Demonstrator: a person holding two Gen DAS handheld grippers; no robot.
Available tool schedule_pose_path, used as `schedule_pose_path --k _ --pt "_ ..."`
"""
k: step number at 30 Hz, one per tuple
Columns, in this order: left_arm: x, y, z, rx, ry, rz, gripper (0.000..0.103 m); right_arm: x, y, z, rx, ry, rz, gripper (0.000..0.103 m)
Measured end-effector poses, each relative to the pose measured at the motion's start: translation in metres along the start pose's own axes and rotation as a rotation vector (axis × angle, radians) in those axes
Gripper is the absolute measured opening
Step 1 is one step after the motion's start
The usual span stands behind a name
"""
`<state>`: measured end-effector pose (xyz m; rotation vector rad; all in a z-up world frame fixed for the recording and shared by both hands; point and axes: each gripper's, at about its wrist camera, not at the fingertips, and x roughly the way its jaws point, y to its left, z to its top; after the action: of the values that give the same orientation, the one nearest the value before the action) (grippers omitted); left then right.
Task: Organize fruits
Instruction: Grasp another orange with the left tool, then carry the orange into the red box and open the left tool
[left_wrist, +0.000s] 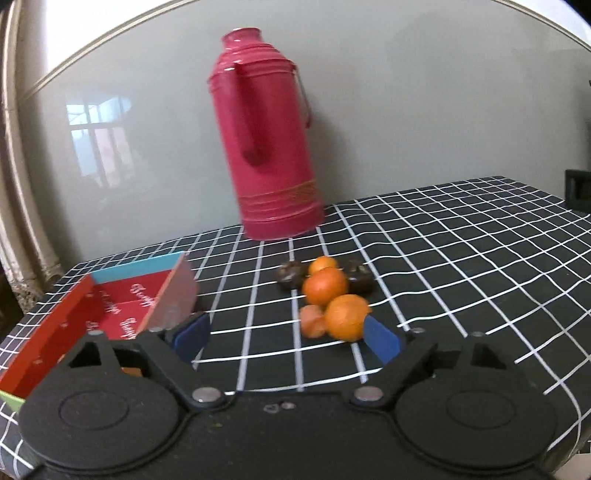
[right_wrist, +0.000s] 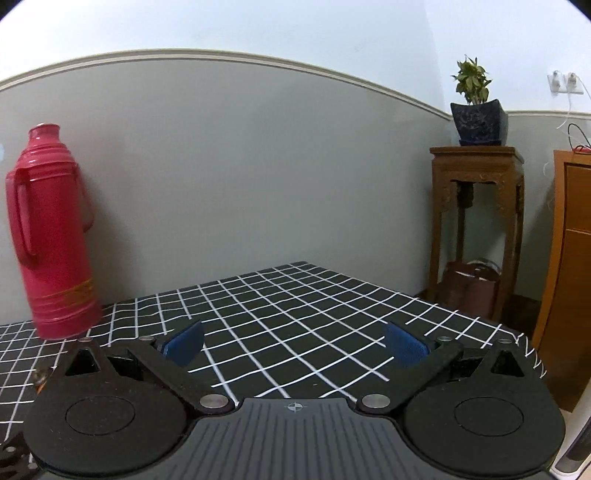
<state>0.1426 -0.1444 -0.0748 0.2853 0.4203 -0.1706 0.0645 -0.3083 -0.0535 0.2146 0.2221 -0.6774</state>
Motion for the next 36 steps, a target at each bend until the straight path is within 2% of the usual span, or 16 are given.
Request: schedule_pose_path --k 2,5,13,17,18,19,23,27,36 --pt "0.004 -0.007 0.002 0.002 -0.007 -0.003 0.081 0.002 -0.006 0.001 0.017 0.006 0.006 0.103" --pt "0.011 -0.017 0.009 0.009 -0.015 -0.011 0.075 0.004 -0.014 0.001 0.034 0.015 0.004 0.103" --pt "0.037 -0.034 0.010 -0.016 0.062 -0.047 0.066 0.008 -0.019 0.003 0.051 0.047 0.048 0.103" --pt "0.046 -0.038 0.010 -0.022 0.087 -0.066 0.065 0.009 -0.019 0.003 0.044 0.050 0.063 0.103" --pt "0.047 -0.039 0.010 -0.023 0.091 -0.070 0.062 0.010 -0.019 0.003 0.043 0.049 0.063 0.103" --pt "0.050 -0.040 0.010 -0.025 0.099 -0.079 0.055 0.010 -0.020 0.002 0.043 0.048 0.061 0.103" --pt "0.055 -0.039 0.009 -0.039 0.118 -0.075 0.052 0.014 -0.023 0.002 0.049 0.057 0.054 0.103" --pt "0.057 -0.035 0.011 -0.056 0.117 -0.051 0.029 0.015 -0.026 0.002 0.059 0.067 0.051 0.103" --pt "0.057 -0.021 0.012 -0.134 0.125 -0.088 0.028 0.014 -0.027 0.001 0.059 0.072 0.057 0.103"
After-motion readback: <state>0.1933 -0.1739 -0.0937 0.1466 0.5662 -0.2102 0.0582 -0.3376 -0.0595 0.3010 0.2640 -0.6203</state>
